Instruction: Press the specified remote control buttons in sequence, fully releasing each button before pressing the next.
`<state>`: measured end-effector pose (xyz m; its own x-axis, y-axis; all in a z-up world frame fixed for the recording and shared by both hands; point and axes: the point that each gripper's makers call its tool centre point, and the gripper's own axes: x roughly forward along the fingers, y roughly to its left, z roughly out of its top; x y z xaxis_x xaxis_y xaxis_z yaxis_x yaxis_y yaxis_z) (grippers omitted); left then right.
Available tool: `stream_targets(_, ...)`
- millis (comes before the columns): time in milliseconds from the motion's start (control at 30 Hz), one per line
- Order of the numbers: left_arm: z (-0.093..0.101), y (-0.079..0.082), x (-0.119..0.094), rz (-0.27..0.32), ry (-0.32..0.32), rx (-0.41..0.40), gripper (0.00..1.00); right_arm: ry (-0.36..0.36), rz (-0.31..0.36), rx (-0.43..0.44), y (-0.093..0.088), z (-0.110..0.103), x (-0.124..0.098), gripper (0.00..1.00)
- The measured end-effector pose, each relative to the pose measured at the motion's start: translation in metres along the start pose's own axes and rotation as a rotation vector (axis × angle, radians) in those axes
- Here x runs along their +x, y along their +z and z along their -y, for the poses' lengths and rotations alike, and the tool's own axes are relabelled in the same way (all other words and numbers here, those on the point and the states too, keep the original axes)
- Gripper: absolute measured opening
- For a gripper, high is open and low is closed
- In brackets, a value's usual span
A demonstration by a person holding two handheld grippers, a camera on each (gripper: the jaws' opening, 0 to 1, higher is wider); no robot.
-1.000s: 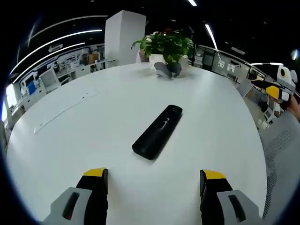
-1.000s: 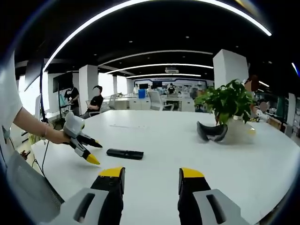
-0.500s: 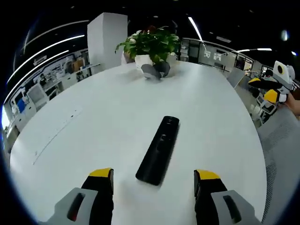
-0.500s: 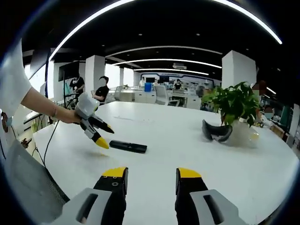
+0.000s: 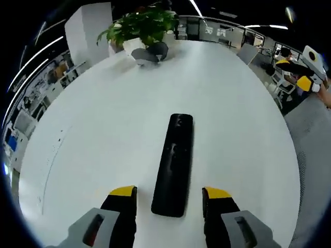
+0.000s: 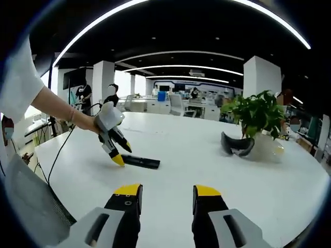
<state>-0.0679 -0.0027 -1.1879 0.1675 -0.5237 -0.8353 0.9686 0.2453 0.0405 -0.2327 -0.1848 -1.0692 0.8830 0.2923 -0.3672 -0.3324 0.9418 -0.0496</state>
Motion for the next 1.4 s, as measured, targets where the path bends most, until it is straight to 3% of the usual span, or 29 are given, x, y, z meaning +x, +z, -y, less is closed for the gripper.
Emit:
stream_targets(100, 0.0, -0.002, 0.0, -0.03, -0.001, 0.004, 0.41, -0.001, 0.001, 0.001, 0.0, 0.0, 0.0, 0.36)
stream_targets(200, 0.007, -0.001, 0.002, -0.054, -0.056, 0.0, 0.34, 0.001, -0.002, 0.003, -0.001, -0.001, 0.0, 0.35)
stream_targets(667, 0.004, -0.001, 0.003, -0.141, -0.035, -0.011, 0.24, 0.016, 0.001, -0.009, 0.0, -0.005, 0.0, 0.35)
stream_targets(1167, 0.01, -0.007, 0.004, -0.21, 0.006, -0.044, 0.23, 0.037, -0.021, -0.03, -0.004, -0.009, 0.002, 0.32)
stream_targets(1400, 0.016, -0.01, 0.002, -0.197, 0.015, -0.063, 0.23, 0.035, -0.015, -0.023, -0.003, -0.008, 0.001, 0.32)
